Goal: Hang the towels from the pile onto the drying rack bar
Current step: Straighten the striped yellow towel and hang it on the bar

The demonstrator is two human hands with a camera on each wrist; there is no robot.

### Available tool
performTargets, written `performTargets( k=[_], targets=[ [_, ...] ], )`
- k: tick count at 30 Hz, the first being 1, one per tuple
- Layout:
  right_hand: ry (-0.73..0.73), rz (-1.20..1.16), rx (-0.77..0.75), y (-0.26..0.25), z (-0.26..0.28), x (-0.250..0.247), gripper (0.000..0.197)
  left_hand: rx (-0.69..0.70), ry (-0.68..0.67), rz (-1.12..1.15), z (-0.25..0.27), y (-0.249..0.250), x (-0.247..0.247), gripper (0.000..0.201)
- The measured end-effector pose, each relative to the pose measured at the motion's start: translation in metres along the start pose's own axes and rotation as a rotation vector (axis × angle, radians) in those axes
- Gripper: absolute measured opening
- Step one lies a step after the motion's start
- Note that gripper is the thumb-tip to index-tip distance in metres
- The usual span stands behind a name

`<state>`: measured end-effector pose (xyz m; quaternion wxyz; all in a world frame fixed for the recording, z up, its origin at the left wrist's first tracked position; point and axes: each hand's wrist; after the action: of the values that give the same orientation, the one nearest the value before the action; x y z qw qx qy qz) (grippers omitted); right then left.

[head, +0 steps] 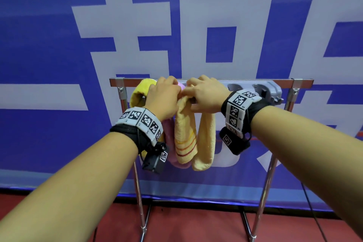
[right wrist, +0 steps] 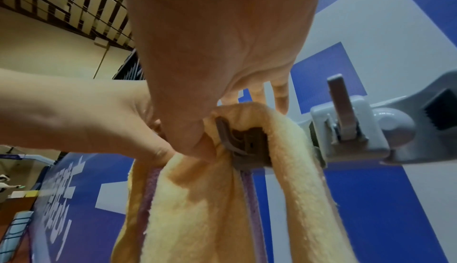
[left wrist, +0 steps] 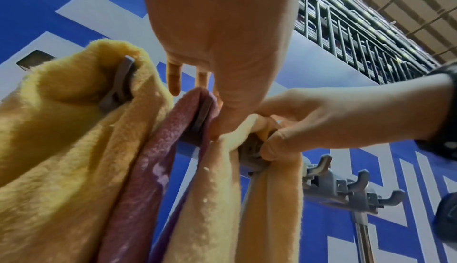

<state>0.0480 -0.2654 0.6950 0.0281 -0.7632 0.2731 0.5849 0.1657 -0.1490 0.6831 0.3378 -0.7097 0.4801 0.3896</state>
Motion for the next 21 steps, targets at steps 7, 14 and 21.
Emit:
performTargets(
  k=[7, 14, 21],
  targets=[
    [0.028, 0.021, -0.010, -0.002, -0.004, 0.004, 0.036, 0.021, 0.068, -0.041, 0.002, -0.006, 0.011, 0.023],
    [0.018, 0.093, -0.018, -0.004, -0.012, 0.017, 0.076, 0.013, 0.126, -0.123, 0.002, 0.000, 0.021, 0.018],
    [0.065, -0.025, 0.026, -0.004, -0.001, 0.005, 0.031, 0.030, 0.168, -0.221, -0.002, 0.008, 0.020, 0.029]
  ],
)
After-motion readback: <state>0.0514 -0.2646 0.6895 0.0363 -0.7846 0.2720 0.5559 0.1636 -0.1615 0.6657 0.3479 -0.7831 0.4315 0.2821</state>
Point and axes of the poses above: each hand's wrist, its own z-axis away from the middle knuckle, its own x-axis out of the palm, y = z × x, and after that the axes turned 6 degrees about x, right-handed
